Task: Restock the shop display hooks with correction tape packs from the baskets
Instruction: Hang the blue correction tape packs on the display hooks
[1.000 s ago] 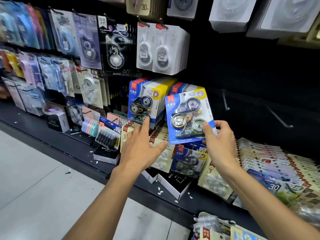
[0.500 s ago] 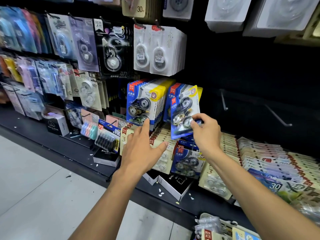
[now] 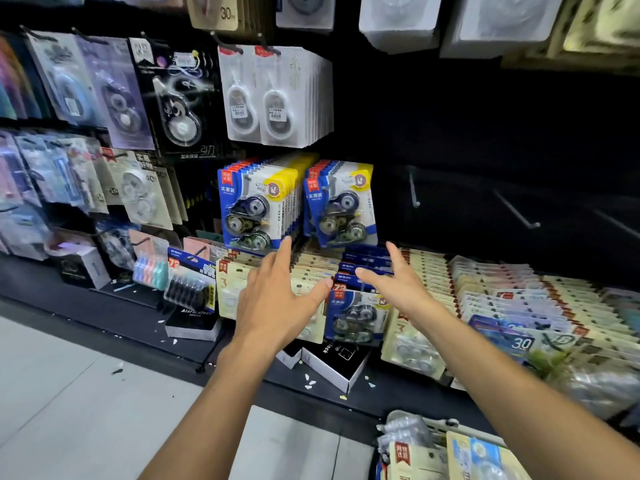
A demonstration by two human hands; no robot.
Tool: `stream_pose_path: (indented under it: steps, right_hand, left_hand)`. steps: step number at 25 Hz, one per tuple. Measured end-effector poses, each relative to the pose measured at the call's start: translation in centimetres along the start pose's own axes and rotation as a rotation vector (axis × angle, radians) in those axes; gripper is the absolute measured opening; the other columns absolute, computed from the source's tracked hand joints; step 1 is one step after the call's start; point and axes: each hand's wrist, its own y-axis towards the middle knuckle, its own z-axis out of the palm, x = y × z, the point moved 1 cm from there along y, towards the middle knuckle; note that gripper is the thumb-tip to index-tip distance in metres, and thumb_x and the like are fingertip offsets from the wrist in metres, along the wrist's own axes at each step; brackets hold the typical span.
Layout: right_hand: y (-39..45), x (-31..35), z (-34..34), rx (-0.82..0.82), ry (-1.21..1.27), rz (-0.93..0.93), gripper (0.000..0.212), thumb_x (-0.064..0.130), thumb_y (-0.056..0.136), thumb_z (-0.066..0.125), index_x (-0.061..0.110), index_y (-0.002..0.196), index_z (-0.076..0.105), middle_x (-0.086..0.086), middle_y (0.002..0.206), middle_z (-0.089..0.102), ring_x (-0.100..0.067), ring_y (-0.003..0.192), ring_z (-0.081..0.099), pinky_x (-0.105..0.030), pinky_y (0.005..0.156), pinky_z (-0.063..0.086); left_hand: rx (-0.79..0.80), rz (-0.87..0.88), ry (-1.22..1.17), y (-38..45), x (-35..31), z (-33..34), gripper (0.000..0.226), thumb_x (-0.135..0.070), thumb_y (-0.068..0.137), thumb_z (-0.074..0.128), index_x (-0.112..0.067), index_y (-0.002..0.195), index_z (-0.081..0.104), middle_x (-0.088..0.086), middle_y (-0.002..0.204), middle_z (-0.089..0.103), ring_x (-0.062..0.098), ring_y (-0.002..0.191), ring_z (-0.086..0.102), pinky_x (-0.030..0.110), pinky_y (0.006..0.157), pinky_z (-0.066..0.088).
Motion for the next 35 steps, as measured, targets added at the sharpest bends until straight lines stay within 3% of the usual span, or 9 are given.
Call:
stream_pose_path:
  steps: [6, 11, 16, 23, 26, 28, 31, 33, 35]
  right_hand:
    - [-7.0, -8.1, -8.7, -0.158, -0.503, 0.006, 0.121, 0.087, 0.066, 0.061, 0.047, 0.155, -0.01, 0.005, 0.169, 0.004, -0.026, 0.154, 0.01, -0.054, 0.121, 0.023]
    - [-14.3, -14.6, -19.6, -0.196, -0.644, 0.098, 0.129, 0.093, 0.055, 0.055, 0.049, 0.152, -0.016, 0.004, 0.169, -0.003, -0.023, 0.155, 0.003, -0.05, 0.121, 0.023]
    - [-23.1, -22.6, -28.7, -0.285, -0.619, 0.22, 0.127, 0.093, 0.055, 0.053, 0.049, 0.153, -0.014, 0.005, 0.169, 0.003, -0.022, 0.155, 0.007, -0.047, 0.119, 0.026]
    - [-36.4, -39.3, -34.7, -0.486, -0.281, 0.58, 0.12, 0.079, 0.064, 0.068, 0.046, 0.157, 0.002, 0.005, 0.168, 0.008, -0.023, 0.154, 0.013, -0.044, 0.121, 0.023]
    - [-39.8, -46.7, -34.2, -0.515, -0.109, 0.693, 0.114, 0.077, 0.062, 0.072, 0.042, 0.156, 0.019, 0.004, 0.161, 0.03, -0.022, 0.146, 0.033, -0.04, 0.116, 0.033]
    - [-41.4, -51.0, -33.5, -0.57, 0.04, 0.744, 0.1, 0.076, 0.059, 0.077, 0.039, 0.144, 0.039, 0.009, 0.143, 0.054, -0.018, 0.127, 0.056, -0.036, 0.104, 0.048]
    - [-41.8, -55.5, -33.3, -0.652, 0.34, 0.796, 0.064, 0.029, 0.078, 0.086, 0.024, 0.132, 0.052, 0.014, 0.112, 0.065, -0.009, 0.097, 0.064, -0.023, 0.084, 0.055]
    - [-41.3, -58.4, -33.4, -0.689, 0.455, 0.868, 0.062, 0.017, 0.082, 0.083, 0.012, 0.135, 0.051, 0.003, 0.121, 0.062, -0.016, 0.102, 0.061, -0.024, 0.074, 0.054]
    - [-40.4, -61.8, -33.1, -0.686, 0.499, 0.954, 0.055, 0.015, 0.083, 0.082, 0.012, 0.129, 0.052, 0.0, 0.129, 0.058, -0.02, 0.104, 0.06, -0.023, 0.07, 0.053]
  left_hand:
    - [0.176, 0.095, -0.067, -0.7, -6.1, 7.1, 0.096, -0.072, 0.088, 0.056, -0.035, 0.163, 0.008, -0.003, 0.169, 0.02, 0.023, 0.153, 0.02, 0.044, 0.12, 0.027]
    - [0.29, 0.307, -0.06, -3.7, -14.9, 15.7, 0.096, -0.073, 0.088, 0.054, -0.031, 0.163, 0.011, 0.0, 0.171, 0.012, 0.021, 0.156, 0.013, 0.038, 0.125, 0.014]
    - [0.466, 0.451, -0.089, -10.8, -23.0, 26.5, 0.107, -0.092, 0.077, 0.04, -0.035, 0.162, 0.01, -0.001, 0.172, 0.004, 0.02, 0.158, 0.007, 0.04, 0.126, 0.013]
    - [0.799, 0.615, -0.134, -23.3, -31.8, 41.4, 0.092, -0.068, 0.089, 0.057, -0.035, 0.162, 0.012, -0.003, 0.171, 0.011, 0.017, 0.156, 0.011, 0.035, 0.124, 0.013]
    - [0.921, 0.689, -0.112, -27.9, -33.7, 46.1, 0.099, -0.076, 0.083, 0.055, -0.031, 0.162, 0.015, 0.001, 0.17, 0.017, 0.017, 0.155, 0.015, 0.032, 0.124, 0.014]
    - [1.009, 0.734, -0.081, -30.7, -34.1, 49.0, 0.095, -0.069, 0.087, 0.059, -0.027, 0.162, 0.017, 0.001, 0.169, 0.02, 0.017, 0.155, 0.018, 0.03, 0.123, 0.014]
    - [1.056, 0.768, -0.09, -33.1, -33.9, 52.4, 0.076, -0.051, 0.096, 0.061, -0.025, 0.16, 0.029, -0.001, 0.166, 0.03, 0.017, 0.152, 0.025, 0.026, 0.121, 0.017]
    - [1.046, 0.728, -0.132, -33.7, -33.5, 53.9, 0.065, -0.04, 0.099, 0.062, -0.023, 0.156, 0.038, -0.002, 0.162, 0.037, 0.017, 0.148, 0.032, 0.021, 0.117, 0.021]
    - [1.056, 0.7, -0.158, -33.9, -32.9, 55.1, 0.06, -0.035, 0.098, 0.063, -0.023, 0.153, 0.043, -0.004, 0.157, 0.043, 0.016, 0.145, 0.037, 0.018, 0.113, 0.022]
